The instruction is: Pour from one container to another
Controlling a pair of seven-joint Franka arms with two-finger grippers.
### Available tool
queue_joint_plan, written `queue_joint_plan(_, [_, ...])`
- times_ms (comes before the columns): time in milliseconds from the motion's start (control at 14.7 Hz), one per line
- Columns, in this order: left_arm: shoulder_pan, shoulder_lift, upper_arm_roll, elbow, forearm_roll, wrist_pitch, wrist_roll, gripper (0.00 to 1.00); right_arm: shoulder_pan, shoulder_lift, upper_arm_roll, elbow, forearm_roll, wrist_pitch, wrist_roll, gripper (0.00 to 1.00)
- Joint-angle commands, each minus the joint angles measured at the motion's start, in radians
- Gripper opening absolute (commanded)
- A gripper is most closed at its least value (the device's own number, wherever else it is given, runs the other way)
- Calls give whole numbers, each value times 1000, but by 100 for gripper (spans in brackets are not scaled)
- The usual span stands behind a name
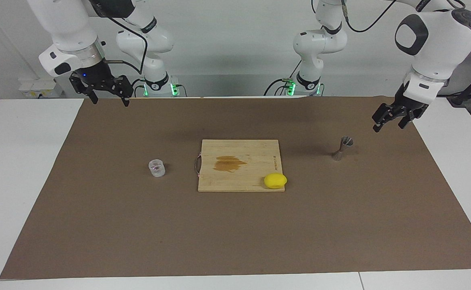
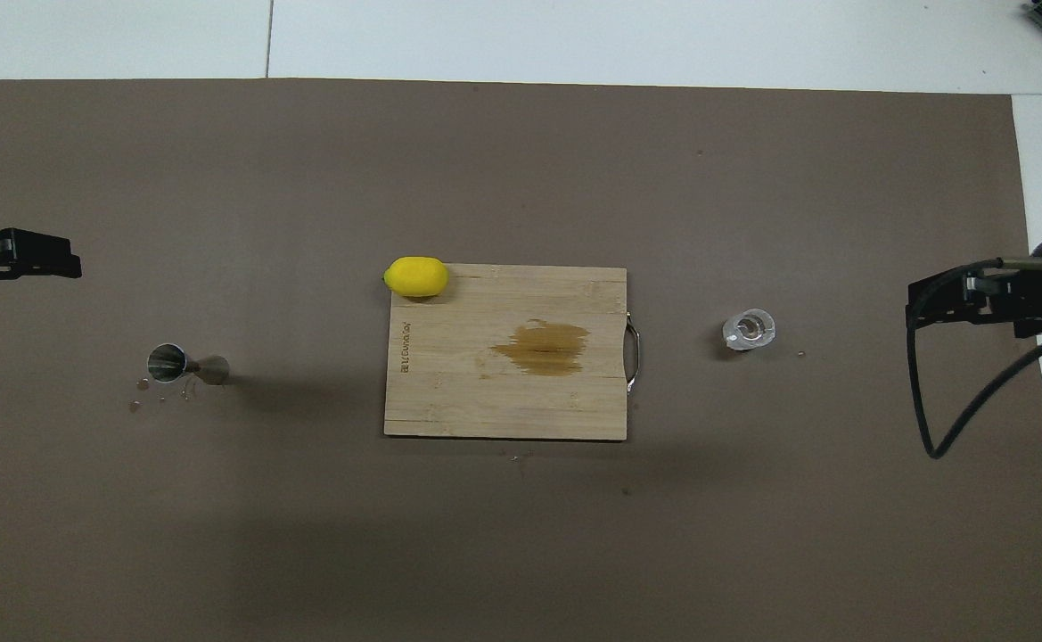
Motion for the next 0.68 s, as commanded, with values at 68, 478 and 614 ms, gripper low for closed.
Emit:
queue_joint_plan(68, [3, -30, -4, -34, 19, 13, -4, 100, -6, -18, 1, -20, 0, -1, -29, 100])
queue_joint_plan(478, [-40, -36, -20, -9, 77, -171, -7, 100, -6, -19, -1, -20, 0, -1, -29, 100])
queue_joint_plan(614, [-46, -40, -20, -10, 77, -230, -8, 100, -8, -19, -1, -20, 0, -1, -29, 100])
